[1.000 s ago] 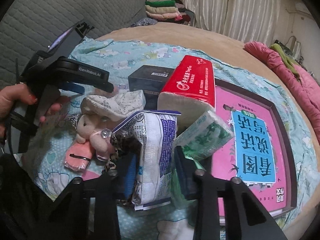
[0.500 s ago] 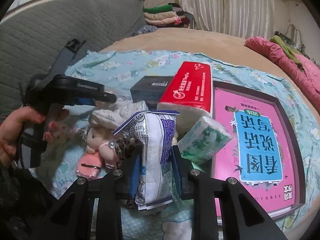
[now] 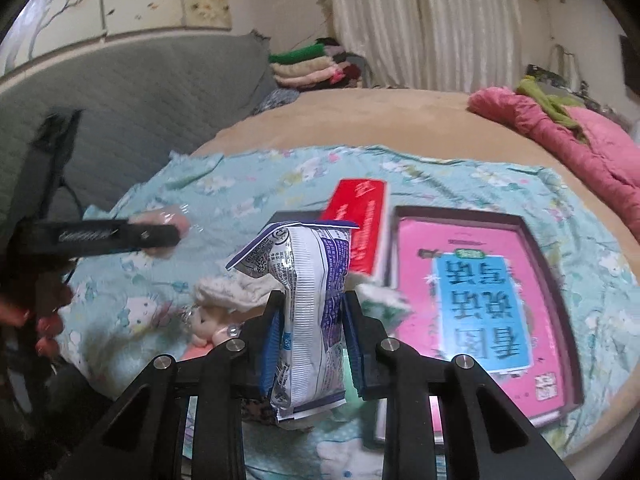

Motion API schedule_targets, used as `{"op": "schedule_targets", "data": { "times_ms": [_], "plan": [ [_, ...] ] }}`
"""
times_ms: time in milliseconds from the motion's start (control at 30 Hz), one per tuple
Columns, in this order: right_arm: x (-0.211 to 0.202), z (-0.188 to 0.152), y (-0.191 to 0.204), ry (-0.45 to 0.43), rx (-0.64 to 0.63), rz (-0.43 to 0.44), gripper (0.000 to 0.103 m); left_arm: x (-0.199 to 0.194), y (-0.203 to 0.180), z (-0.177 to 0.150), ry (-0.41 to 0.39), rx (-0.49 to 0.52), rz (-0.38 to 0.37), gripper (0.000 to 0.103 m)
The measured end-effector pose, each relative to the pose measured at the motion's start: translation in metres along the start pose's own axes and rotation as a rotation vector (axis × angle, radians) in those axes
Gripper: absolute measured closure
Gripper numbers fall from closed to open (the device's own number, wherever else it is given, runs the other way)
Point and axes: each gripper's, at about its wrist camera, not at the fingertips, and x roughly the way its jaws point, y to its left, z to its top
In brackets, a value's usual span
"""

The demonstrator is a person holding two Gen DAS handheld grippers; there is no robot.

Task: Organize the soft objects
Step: 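Carry the snack bag onto the pink box and open the right tool while the left tool carries the bun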

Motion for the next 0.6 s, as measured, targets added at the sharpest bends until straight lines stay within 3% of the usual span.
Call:
{"op": "schedule_targets", "data": {
  "times_ms": [267,600],
  "plan": [
    [-0.038,0.009,-0.034,-0.057,0.040,-0.111,0.073,-0.014,-0.068,-0.014,-0.001,0.111,-0.046,0.052],
    [-0.063,0.011,-0.081,-0.105,0.130,-0.170,0.073,-0.009,-0.144,-0.022,0.027,0.199,-0.062,0.052]
  ]
}}
